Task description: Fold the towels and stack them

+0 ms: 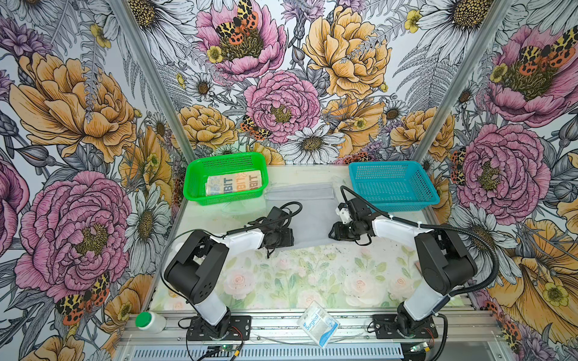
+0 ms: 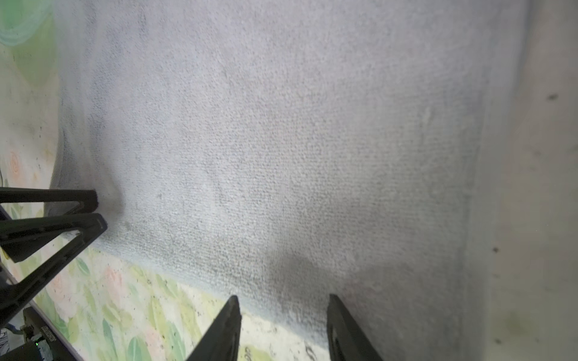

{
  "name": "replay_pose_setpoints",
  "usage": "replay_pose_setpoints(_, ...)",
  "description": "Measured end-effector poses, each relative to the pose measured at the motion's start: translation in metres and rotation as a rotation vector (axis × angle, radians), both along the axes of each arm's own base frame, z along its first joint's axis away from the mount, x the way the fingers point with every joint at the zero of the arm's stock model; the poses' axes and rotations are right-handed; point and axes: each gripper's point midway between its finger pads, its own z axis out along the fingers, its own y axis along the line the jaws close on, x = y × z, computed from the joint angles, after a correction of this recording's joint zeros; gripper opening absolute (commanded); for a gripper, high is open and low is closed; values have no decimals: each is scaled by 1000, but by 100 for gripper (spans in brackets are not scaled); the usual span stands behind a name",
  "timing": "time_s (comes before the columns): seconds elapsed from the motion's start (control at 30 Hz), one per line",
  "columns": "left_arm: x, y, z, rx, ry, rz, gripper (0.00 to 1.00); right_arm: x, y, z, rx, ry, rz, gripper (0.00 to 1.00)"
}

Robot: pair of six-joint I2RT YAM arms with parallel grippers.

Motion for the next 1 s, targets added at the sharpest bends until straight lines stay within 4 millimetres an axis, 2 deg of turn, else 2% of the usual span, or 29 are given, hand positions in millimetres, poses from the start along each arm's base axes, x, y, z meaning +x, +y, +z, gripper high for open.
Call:
replay_pose_setpoints(0.17,-26,3,0,15,25,-17,67,-31,-3,0,27,36,-7,45)
replay_pose_setpoints(0.3,-46,6,-2,39,43,-41,68,-59,3,0,38,59,2,45)
replay_pose_setpoints(0.47,-73,20,-2,63,72,-35,68,-92,5,2,54,77,-4,45)
replay_pose_setpoints(0.6,-83,30,8,68,70,-26,68,-99,1,14,80,52,-39,45)
replay_pose_setpoints(0.7,-76,31,29,60,25,-24,68,-90,4,31,98,20,-45,45)
replay_pose_setpoints(0.77,-60,31,51,45,-30,-8,68,-76,10,45,100,-9,-46,45)
replay_pose_setpoints(0.83,-34,39,75,29,-101,44,67,-48,20,64,102,-61,-35,45)
replay_pose_setpoints(0.9,-7,56,92,22,-148,117,64,-13,30,80,103,-113,-29,44)
replay_pose_setpoints(1.0,33,88,102,32,-180,223,59,49,39,90,81,-190,-30,42)
